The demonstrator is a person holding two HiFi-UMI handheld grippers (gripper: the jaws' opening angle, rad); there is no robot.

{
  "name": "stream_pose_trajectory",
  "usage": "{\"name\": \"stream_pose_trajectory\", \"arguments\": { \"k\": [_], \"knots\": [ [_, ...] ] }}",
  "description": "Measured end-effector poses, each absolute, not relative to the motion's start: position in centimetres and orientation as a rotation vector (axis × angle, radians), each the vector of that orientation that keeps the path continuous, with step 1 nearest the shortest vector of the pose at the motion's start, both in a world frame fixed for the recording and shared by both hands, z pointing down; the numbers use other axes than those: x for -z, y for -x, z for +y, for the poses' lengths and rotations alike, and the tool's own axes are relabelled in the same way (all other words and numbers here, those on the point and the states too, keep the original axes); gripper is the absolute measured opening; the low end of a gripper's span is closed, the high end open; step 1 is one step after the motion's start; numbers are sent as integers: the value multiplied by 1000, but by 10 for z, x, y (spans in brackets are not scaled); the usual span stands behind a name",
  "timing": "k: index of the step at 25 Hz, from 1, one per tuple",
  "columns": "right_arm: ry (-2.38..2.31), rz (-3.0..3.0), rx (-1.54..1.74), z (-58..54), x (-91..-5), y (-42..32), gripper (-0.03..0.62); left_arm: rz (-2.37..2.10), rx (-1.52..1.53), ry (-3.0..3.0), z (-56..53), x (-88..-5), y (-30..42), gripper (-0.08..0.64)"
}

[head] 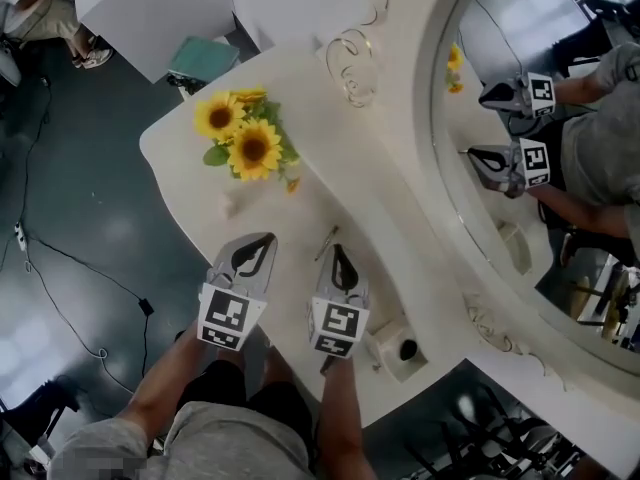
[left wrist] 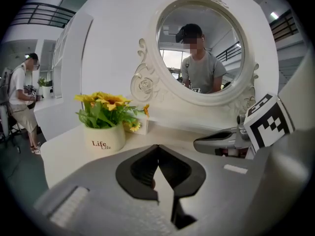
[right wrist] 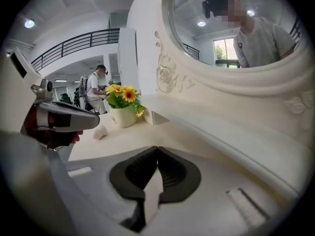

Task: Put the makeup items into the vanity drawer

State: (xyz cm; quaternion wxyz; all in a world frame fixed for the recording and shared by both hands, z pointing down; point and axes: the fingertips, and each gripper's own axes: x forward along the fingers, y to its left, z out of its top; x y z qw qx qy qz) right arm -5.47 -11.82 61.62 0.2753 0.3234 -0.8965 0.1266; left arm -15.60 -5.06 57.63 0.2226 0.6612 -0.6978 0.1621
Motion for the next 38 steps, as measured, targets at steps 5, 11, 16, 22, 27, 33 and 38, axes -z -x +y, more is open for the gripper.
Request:
{"name": "stream_pose_trajectory", "arguments": {
  "k": [5, 11, 16, 22, 27, 33, 38],
  "knots": [
    [-878, -2328, -399, -119, -639, 57, 58, -1902, -451, -1815, -50, -587, 159, 11],
    [-832, -2270, -453, -116, -659, 65, 181, -1890, -457, -1814, -51, -591, 161, 11],
    [-818, -2241, -451, -117, -663, 65, 181, -1888, -456, -1808, -51, -593, 164, 11],
    [-776, -2192, -434, -111, -667, 64, 126, -1885, -458, -1804, -51, -595, 164, 11],
    [-782, -2177, -409, -112, -668, 61, 79, -1883, -458, -1802, -51, -595, 163, 11],
    [-777, -2174, -401, -113, -668, 60, 35, -1880, -457, -1805, -50, -595, 163, 11],
    [-770, -2187, -395, -111, -665, 60, 34, -1880, -457, -1819, -51, -591, 160, 11]
  ]
}}
